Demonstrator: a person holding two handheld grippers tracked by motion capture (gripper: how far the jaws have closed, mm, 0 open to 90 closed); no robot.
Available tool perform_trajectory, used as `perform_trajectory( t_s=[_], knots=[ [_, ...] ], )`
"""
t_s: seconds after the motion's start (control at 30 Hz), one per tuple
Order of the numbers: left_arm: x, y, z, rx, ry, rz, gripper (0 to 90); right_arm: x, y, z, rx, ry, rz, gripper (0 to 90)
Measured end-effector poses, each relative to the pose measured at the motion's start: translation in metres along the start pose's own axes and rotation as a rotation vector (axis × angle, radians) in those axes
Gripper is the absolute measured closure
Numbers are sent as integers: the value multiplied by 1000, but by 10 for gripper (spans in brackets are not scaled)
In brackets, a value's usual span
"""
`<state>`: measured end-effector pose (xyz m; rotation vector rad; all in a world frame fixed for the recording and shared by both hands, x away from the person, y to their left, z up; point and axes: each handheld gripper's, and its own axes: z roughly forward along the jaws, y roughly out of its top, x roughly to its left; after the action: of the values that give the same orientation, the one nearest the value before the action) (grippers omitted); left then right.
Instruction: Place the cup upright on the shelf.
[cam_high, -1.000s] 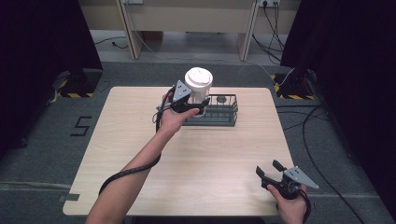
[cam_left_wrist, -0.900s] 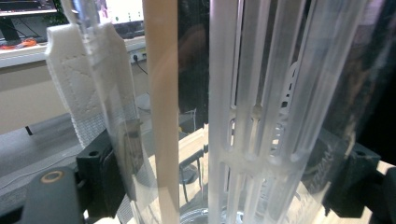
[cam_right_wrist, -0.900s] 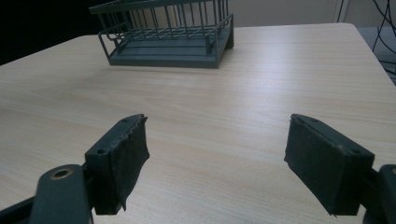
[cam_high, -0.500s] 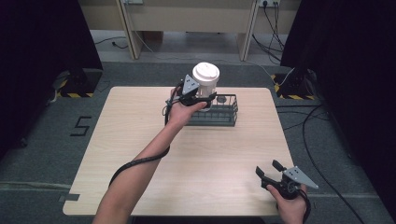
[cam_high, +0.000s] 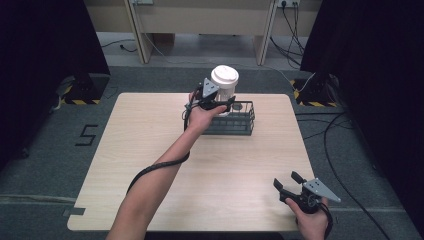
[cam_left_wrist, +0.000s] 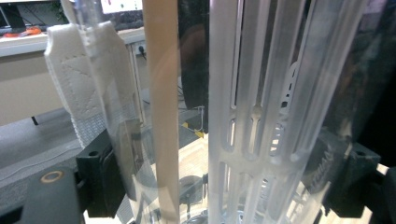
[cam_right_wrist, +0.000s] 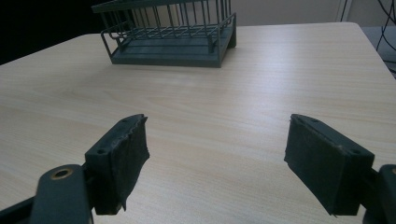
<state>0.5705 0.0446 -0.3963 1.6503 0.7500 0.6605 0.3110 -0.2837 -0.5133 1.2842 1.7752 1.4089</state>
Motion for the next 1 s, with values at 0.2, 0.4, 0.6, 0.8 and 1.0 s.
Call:
perform_trajectory(
  t_s=[0.2, 0.4, 0.6, 0.8, 1.0],
  knots=[
    [0, -5, 15, 16, 21, -19, 173, 0, 0, 0, -5, 3, 1, 216],
    [-1, -11, 22, 30, 30, -36, 173, 0, 0, 0, 1, 5, 1, 216],
    [-1, -21, 29, 50, 39, -41, 173, -1, 0, 0, 2, 7, -3, 216],
    [-3, -30, 32, 64, 40, -46, 173, -1, 0, 0, 4, 8, -1, 216],
    [-6, -35, 34, 76, 43, -44, 173, -1, 0, 0, 5, 11, -3, 214]
  ],
)
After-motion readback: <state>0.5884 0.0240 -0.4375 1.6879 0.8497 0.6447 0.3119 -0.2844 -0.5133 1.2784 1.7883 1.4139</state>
